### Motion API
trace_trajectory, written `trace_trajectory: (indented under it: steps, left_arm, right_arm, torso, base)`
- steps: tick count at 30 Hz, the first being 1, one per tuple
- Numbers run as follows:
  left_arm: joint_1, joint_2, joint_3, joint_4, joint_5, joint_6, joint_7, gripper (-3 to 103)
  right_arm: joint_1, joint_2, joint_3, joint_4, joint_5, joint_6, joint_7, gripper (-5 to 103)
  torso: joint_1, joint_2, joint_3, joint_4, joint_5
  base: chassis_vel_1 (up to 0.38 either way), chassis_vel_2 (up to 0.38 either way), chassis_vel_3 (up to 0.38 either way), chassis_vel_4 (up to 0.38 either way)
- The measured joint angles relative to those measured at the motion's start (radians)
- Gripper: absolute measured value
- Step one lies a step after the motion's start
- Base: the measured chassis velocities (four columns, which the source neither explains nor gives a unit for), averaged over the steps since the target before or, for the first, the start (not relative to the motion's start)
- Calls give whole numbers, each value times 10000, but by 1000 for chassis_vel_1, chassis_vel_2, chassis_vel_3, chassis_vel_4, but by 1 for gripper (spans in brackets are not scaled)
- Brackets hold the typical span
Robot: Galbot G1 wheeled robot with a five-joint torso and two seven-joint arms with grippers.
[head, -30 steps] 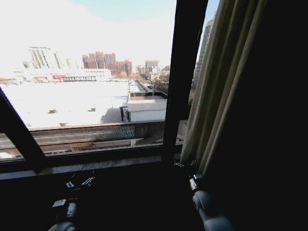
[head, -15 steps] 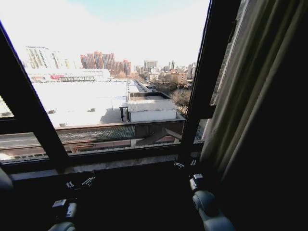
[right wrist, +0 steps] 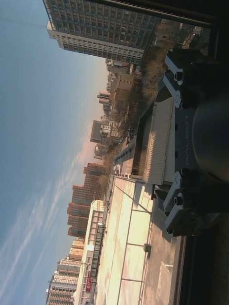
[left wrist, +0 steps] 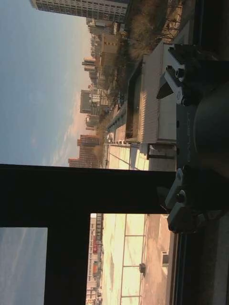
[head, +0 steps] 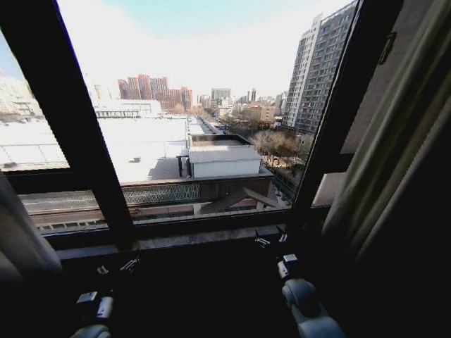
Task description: Open the curtains by pulling them apart, changing their state from closed to fully open.
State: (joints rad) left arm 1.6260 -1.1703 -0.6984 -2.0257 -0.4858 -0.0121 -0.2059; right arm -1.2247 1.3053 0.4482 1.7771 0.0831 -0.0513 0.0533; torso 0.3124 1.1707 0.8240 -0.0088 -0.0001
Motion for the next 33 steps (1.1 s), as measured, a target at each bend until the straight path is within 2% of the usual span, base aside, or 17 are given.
trace_trajectory:
  steps: [27,33]
  left_arm:
    - [0,0,2,0,0,0,0,100]
    - [0,1,-1,0,0,0,-4,100]
  right_arm:
    - [0,0,0,0,0,0,0,100]
    - [0,2,-2,0,0,0,-1,100]
  torso:
    - [0,1,0,1,0]
    - [1,0,1,5,-4]
  base:
    - [374,333,-373,-324]
    - [225,233,-230,-231]
